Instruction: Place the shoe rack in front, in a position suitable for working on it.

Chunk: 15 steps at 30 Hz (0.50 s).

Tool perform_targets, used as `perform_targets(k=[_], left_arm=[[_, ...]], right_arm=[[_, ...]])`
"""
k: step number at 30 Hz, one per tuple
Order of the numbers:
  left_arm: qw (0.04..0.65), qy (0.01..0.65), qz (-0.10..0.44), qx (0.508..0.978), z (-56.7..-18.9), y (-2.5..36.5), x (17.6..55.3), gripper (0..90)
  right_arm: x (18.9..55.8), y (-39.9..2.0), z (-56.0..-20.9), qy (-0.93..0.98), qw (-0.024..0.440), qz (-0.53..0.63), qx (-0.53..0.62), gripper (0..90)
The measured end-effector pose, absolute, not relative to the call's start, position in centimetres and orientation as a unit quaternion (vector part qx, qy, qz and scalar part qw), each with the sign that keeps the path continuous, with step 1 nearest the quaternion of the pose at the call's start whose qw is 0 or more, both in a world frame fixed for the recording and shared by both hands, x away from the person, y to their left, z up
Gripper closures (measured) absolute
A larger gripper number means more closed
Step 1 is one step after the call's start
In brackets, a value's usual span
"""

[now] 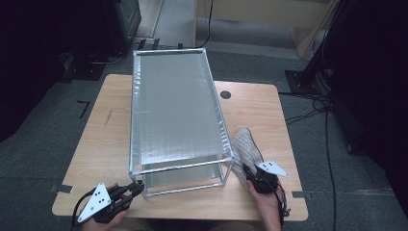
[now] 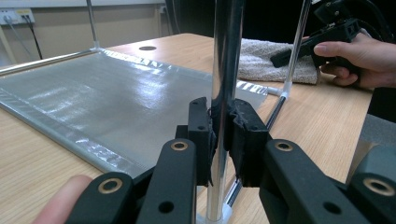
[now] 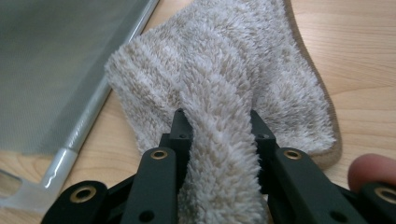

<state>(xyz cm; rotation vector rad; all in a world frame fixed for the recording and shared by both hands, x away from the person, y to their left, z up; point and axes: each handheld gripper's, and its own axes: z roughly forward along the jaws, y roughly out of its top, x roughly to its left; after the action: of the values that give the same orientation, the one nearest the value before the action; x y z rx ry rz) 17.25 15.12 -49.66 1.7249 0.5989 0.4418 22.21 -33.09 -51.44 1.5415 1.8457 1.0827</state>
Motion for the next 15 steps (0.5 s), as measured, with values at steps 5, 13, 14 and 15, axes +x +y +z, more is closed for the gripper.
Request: perform_targets(k=[5, 13, 14, 15], left_arm=[[0.592, 0.253, 0.188, 0.742, -49.7, 15.2, 17.4, 79.5], [0.591, 0.259, 0.180, 0.742, -49.7, 14.9, 17.6, 78.4], [0.591, 0.258, 0.180, 0.743, -49.7, 14.9, 17.6, 78.8], [0.591, 0.259, 0.179, 0.743, -49.7, 14.9, 17.6, 79.3]], right_arm=[[22.1, -33.1, -51.0, 0.672, 0.270, 0.400, 0.562, 70.9], [20.7, -33.2, -49.0, 0.635, 0.306, 0.429, 0.565, 70.7], [20.6, -33.3, -48.8, 0.632, 0.312, 0.432, 0.562, 70.6], [20.4, -33.3, -48.4, 0.628, 0.316, 0.435, 0.563, 70.6]])
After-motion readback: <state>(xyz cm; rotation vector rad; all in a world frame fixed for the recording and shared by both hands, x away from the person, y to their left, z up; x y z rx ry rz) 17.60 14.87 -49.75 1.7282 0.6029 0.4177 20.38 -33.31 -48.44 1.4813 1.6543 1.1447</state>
